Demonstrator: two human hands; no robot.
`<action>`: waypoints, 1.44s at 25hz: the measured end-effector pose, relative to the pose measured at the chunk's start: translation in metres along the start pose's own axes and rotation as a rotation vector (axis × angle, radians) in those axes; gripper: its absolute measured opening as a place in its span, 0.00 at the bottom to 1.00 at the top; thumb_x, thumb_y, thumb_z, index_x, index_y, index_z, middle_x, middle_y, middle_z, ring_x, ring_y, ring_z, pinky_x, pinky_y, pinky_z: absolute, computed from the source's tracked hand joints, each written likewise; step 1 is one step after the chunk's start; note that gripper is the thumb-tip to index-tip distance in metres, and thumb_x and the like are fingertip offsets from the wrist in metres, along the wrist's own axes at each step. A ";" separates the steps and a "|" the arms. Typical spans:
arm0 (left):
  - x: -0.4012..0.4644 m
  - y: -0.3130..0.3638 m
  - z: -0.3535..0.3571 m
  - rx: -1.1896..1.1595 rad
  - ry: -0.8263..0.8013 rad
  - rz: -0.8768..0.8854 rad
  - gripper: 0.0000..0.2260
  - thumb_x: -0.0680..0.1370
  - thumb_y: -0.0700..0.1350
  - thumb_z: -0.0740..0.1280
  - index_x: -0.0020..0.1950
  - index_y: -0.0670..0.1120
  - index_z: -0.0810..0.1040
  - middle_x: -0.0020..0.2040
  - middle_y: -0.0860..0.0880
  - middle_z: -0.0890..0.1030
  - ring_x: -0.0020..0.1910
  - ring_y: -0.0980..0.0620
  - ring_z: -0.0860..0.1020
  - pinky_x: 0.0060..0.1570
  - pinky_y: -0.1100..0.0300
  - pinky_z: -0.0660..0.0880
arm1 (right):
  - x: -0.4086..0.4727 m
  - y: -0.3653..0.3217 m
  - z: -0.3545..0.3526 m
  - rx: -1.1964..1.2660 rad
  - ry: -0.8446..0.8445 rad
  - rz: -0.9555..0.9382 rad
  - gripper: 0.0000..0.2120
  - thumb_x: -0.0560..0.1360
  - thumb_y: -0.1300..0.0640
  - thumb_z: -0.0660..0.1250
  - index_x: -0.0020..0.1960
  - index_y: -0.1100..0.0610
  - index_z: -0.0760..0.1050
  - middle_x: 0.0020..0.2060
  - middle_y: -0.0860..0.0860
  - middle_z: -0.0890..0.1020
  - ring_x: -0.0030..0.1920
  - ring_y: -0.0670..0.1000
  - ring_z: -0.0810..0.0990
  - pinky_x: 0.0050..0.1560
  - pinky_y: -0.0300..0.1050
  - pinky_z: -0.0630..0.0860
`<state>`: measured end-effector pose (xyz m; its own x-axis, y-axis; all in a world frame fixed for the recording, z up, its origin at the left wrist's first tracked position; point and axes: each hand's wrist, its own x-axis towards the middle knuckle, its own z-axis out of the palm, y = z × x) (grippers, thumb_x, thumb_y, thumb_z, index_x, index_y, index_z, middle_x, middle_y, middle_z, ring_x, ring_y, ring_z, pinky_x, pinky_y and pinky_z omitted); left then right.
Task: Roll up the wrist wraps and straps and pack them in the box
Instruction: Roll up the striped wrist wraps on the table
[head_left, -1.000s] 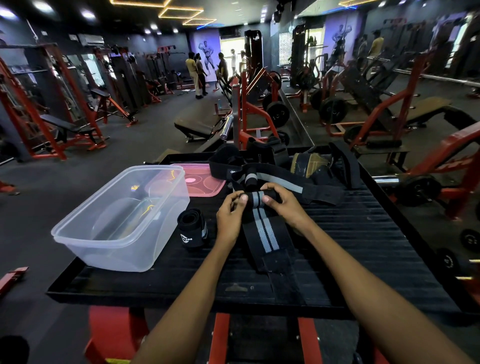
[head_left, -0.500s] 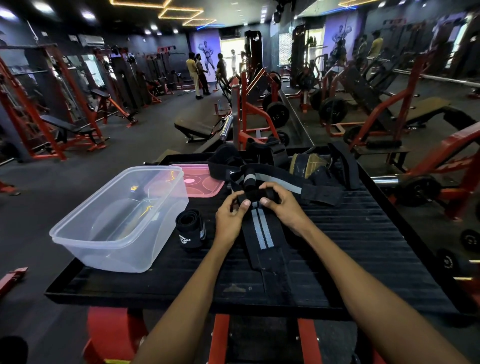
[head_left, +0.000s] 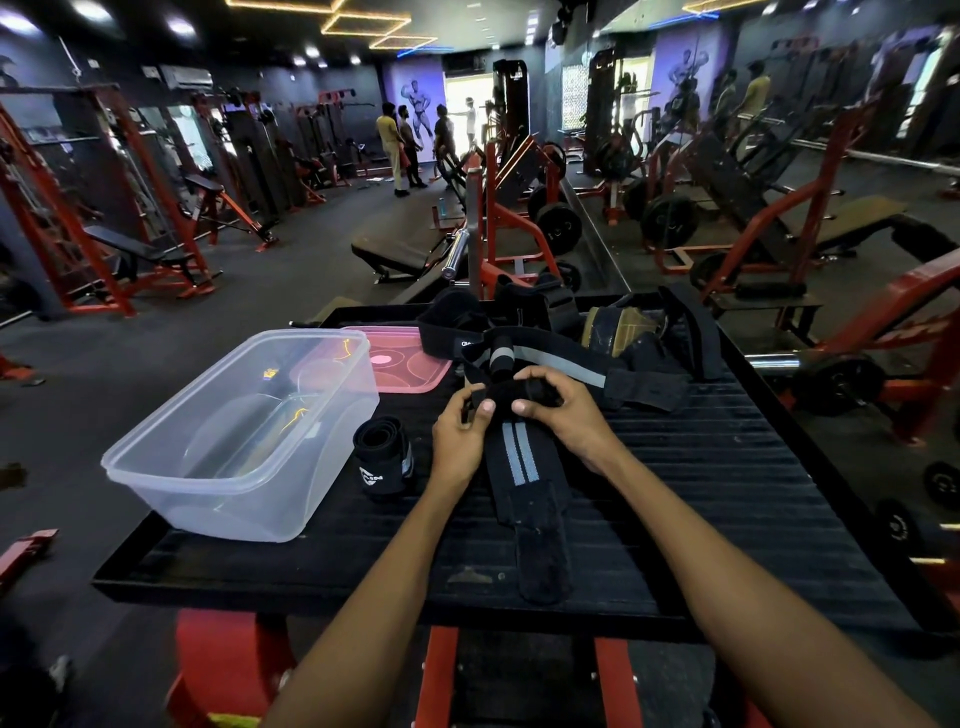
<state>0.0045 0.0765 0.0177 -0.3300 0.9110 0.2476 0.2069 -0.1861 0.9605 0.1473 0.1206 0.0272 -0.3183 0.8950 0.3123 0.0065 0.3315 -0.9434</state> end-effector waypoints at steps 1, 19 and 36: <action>0.000 0.001 0.000 -0.001 -0.004 0.009 0.14 0.78 0.39 0.64 0.64 0.40 0.73 0.54 0.50 0.77 0.52 0.55 0.75 0.47 0.76 0.72 | 0.000 0.000 0.001 0.002 0.014 0.017 0.12 0.72 0.59 0.71 0.55 0.53 0.76 0.52 0.47 0.79 0.54 0.44 0.77 0.56 0.35 0.73; 0.000 -0.006 0.001 -0.161 -0.076 -0.206 0.04 0.79 0.49 0.62 0.52 0.53 0.74 0.54 0.50 0.79 0.56 0.50 0.77 0.52 0.47 0.77 | -0.002 0.001 0.002 -0.105 -0.016 -0.010 0.10 0.74 0.56 0.69 0.55 0.54 0.75 0.48 0.45 0.80 0.51 0.45 0.78 0.54 0.37 0.74; 0.008 -0.014 0.001 -0.232 -0.025 -0.193 0.09 0.81 0.49 0.60 0.57 0.49 0.75 0.54 0.47 0.79 0.51 0.49 0.77 0.50 0.50 0.74 | -0.006 -0.004 0.004 -0.039 -0.064 0.010 0.18 0.73 0.65 0.69 0.61 0.59 0.71 0.50 0.46 0.77 0.50 0.42 0.77 0.50 0.28 0.72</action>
<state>0.0001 0.0865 0.0059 -0.3192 0.9460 0.0569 -0.0744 -0.0849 0.9936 0.1455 0.1123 0.0290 -0.3783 0.8778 0.2938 0.0463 0.3349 -0.9411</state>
